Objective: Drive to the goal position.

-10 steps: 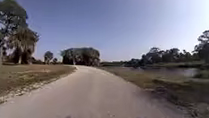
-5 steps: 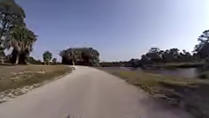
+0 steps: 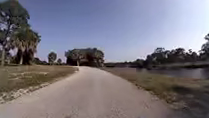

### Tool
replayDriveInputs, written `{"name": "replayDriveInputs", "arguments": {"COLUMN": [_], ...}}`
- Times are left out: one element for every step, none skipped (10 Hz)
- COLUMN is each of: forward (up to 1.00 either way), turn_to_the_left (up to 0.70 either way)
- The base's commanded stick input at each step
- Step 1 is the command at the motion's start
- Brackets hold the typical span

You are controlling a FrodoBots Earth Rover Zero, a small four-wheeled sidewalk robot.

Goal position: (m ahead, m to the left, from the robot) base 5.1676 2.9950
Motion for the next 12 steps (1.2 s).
{"name": "replayDriveInputs", "arguments": {"forward": [1.0, 1.0, 1.0, 1.0, 1.0, 1.0, 1.0, 1.0, 1.0, 1.0, 1.0, 1.0], "turn_to_the_left": [0.29, 0.4, 0.28, 0.11, 0.01, 0.02, 0.23, 0.35, 0.39, 0.25, 0.07, 0.02]}}
